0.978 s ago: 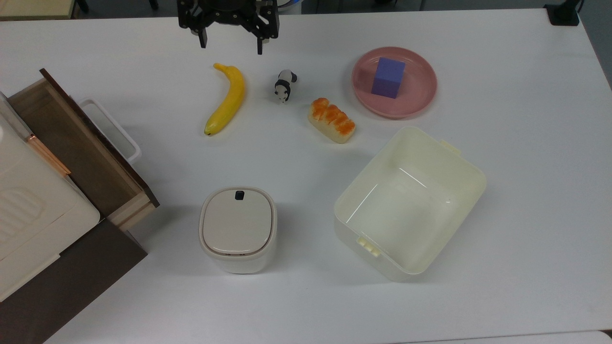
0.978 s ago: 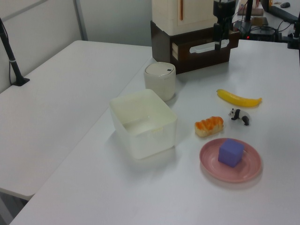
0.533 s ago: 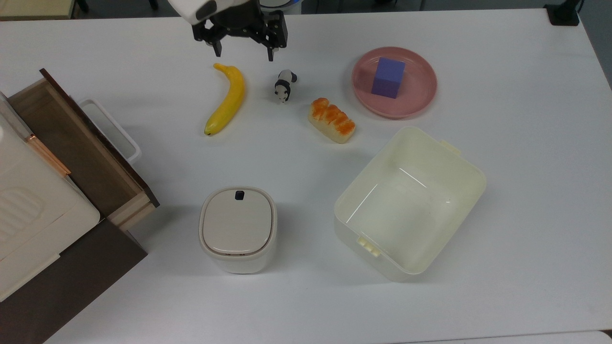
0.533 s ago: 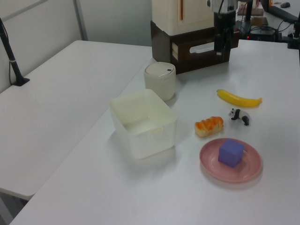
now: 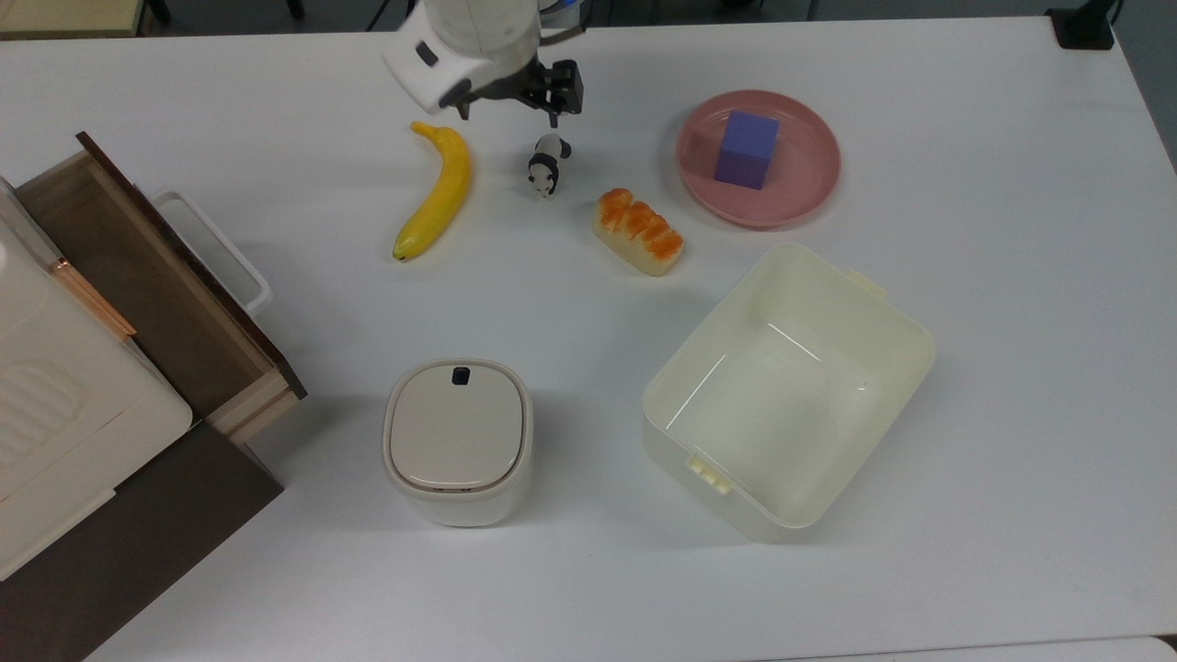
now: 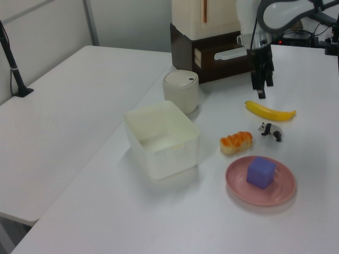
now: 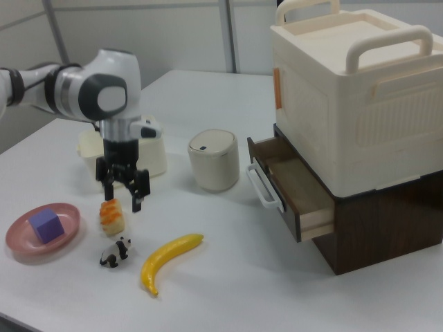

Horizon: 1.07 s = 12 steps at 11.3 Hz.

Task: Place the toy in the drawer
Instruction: 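Lower the open gripper down over the panda toy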

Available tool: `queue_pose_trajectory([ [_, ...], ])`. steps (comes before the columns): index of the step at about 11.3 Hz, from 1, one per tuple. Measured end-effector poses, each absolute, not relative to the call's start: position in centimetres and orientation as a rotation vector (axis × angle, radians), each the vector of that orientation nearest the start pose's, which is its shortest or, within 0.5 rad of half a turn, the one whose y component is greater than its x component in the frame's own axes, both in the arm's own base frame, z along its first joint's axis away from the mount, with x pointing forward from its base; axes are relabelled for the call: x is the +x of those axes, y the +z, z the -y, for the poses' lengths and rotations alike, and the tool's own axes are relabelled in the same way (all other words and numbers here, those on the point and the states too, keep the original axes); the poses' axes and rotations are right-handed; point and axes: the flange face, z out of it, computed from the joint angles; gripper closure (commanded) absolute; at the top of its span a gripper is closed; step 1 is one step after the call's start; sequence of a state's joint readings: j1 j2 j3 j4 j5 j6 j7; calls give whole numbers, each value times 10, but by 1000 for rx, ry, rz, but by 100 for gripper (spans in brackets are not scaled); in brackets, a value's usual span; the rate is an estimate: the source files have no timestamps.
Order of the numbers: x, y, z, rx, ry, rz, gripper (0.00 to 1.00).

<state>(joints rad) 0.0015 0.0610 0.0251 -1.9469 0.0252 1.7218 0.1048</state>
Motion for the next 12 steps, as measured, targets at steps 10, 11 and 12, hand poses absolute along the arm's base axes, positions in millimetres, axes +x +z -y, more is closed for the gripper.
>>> queue_pose_trajectory([
  [10, 519, 325, -39, -3104, 574, -316, 47],
  [11, 519, 322, -40, -3103, 581, -318, 53],
  [12, 519, 321, -40, -3103, 584, -318, 56],
])
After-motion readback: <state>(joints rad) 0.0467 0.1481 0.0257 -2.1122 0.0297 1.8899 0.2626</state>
